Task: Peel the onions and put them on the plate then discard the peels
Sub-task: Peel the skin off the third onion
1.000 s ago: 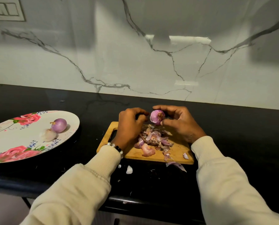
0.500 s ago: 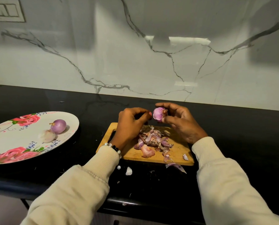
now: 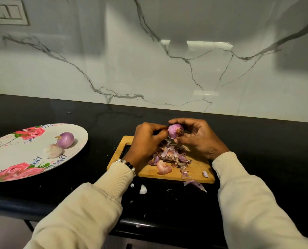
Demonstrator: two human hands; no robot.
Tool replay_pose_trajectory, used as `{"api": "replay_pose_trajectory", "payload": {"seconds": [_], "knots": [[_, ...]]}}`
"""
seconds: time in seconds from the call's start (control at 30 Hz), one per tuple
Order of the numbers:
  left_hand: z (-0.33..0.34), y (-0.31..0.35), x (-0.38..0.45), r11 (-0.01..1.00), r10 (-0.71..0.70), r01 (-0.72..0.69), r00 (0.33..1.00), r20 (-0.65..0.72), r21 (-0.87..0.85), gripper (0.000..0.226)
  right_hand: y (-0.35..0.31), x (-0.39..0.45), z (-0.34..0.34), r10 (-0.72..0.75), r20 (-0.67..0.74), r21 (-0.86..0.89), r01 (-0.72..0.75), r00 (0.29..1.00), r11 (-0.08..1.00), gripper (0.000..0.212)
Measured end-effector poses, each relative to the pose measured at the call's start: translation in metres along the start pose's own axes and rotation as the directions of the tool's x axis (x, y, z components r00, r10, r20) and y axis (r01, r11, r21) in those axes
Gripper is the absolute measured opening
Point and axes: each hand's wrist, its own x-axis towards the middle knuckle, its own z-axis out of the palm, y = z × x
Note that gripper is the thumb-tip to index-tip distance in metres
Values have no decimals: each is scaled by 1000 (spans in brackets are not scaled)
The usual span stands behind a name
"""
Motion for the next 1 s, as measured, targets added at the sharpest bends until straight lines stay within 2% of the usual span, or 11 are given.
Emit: {"api": "replay_pose_trajectory", "payload": {"seconds": [0.13, 0.4, 0.53, 0.73, 0.87, 0.93, 1.0], "knots": [[2, -4, 0, 991, 55, -54, 998, -6, 121, 19, -1, -2, 2, 16, 15, -42, -15, 1000, 999, 49], [3, -3, -1, 989, 75, -59, 990, -116, 135, 15, -2, -1, 6, -8, 23, 13, 7, 1000, 1000, 50], [2, -5, 2, 1000, 6, -5, 977, -214, 6, 16, -2, -1, 6, -30, -8, 27, 30, 1000, 999, 51], [0, -14, 13, 996, -83, 91, 957, -276, 17, 16, 0, 0, 5, -30, -50, 18, 31, 998, 999, 49], [0, -11, 10, 997, -52, 66, 970, -236, 49, 16, 0, 1, 4, -4, -77, 31, 6, 997, 1000, 48], [1, -10, 10, 998, -52, 57, 975, -218, 16, 25, 0, 1, 3, 0, -93, 35, 4, 996, 999, 48], [1, -8, 9, 998, -59, 54, 976, -212, -26, 24, 0, 1, 2, -5, -108, 43, 9, 994, 999, 49]]}}
